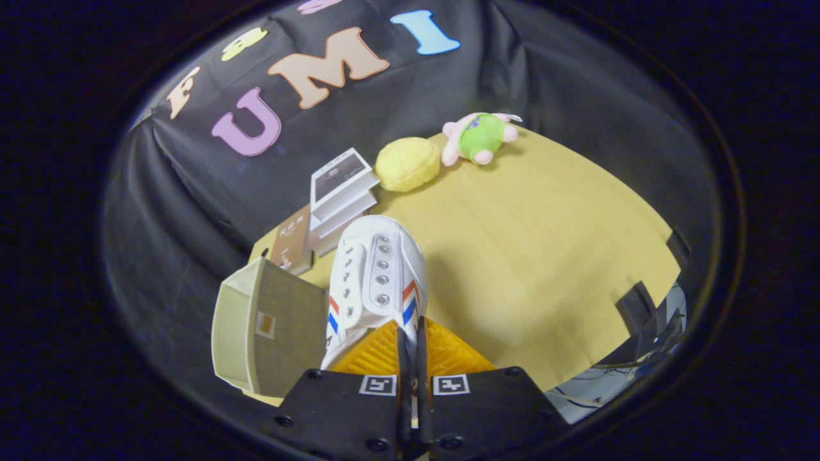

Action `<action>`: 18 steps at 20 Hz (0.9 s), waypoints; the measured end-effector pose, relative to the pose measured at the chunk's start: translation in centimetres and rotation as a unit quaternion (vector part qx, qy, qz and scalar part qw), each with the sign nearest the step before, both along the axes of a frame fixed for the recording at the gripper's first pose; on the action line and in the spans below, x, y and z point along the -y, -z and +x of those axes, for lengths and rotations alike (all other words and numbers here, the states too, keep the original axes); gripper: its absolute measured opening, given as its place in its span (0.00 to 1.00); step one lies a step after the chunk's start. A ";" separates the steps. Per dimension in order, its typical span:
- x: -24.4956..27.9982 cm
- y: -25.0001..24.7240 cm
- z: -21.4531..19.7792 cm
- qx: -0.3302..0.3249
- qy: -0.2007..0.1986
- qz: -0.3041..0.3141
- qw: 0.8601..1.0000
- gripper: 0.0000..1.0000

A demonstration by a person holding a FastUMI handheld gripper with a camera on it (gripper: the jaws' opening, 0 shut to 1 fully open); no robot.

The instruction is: Open the storage box then place both shoes into the box .Put the left shoe in first, then the right shoe, with the right side of both shoes facing outward in a uniform manner.

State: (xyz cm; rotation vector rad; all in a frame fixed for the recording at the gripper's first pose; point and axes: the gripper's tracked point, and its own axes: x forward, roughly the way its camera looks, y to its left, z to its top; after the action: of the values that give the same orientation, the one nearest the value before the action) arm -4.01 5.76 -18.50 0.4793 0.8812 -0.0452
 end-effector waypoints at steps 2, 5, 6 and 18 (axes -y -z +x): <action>-2.2 -1.3 0.2 0.011 -0.007 0.011 1.000 0.07; -5.2 -3.3 0.3 0.025 -0.017 0.023 0.999 0.07; -6.2 -3.9 0.3 0.029 -0.019 0.028 0.999 0.07; -19.0 -6.0 1.0 0.039 -0.066 0.068 0.995 0.07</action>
State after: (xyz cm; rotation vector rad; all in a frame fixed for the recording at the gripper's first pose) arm -3.01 24.71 -12.46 0.5458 0.8418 0.1551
